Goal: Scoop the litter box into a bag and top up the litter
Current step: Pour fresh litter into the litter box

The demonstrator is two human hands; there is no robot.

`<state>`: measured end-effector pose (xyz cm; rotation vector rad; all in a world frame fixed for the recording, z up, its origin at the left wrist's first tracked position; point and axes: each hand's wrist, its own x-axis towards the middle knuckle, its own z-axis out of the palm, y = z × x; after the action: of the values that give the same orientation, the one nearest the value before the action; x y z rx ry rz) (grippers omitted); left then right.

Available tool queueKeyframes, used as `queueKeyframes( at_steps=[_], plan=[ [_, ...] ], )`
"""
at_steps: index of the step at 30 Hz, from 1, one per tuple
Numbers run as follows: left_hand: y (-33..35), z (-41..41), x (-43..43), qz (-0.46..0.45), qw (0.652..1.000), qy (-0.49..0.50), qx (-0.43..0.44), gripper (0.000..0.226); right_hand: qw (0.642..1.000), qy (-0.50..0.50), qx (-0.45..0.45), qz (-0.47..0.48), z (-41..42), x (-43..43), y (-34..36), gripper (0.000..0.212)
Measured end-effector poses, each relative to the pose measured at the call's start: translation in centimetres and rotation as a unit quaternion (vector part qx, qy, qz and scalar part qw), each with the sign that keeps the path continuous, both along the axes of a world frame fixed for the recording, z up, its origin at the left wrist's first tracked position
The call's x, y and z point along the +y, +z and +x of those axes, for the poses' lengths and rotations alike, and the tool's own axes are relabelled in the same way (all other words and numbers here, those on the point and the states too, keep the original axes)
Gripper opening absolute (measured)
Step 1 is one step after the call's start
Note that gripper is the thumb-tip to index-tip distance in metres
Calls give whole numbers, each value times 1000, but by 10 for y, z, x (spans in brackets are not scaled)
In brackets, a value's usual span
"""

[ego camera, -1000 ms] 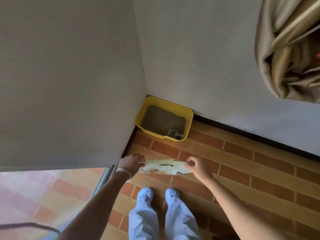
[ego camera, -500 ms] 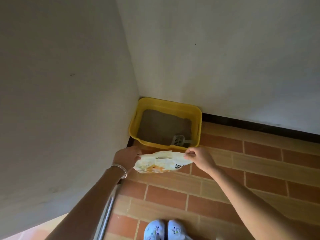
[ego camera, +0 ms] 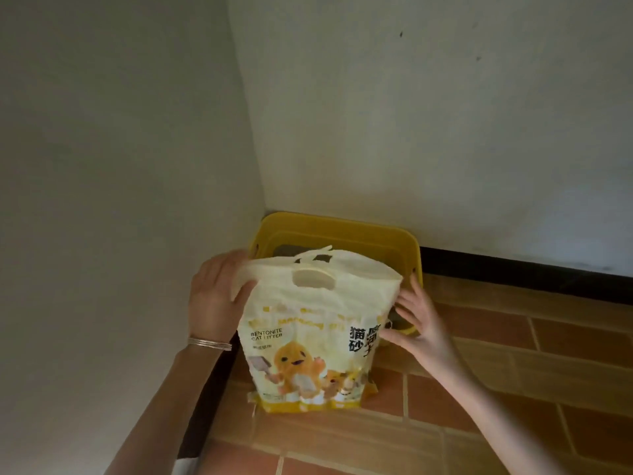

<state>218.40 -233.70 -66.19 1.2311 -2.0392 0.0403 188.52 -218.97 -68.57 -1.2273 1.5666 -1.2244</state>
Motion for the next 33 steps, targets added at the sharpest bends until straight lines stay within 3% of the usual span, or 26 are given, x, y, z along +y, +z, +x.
queueKeyframes(
  at_steps=[4,7,14,19,22,27,31,33],
  plan=[
    [-43,-2,8,147,962,46,227,90,1000,-15,-15,-13,7,-1,-54,96],
    [-78,-2,24,180,930,8,322,98,1000,3,-23,-3,18,2,-90,84],
    [-161,10,81,321,903,6,284,82,995,5,-73,72,32,19,-140,89],
    [-220,16,96,447,833,-28,326,77,991,55,-51,112,38,18,-174,105],
    [-243,21,93,493,792,-54,355,81,988,69,-69,122,39,13,-189,103],
    [-268,25,77,536,763,-92,349,78,984,81,-77,140,38,0,-206,106],
    [-274,13,66,540,749,-77,376,57,984,75,-68,148,40,-1,-221,67],
    [-273,7,65,531,747,-63,396,49,987,44,-70,140,45,0,-223,62]
  ],
)
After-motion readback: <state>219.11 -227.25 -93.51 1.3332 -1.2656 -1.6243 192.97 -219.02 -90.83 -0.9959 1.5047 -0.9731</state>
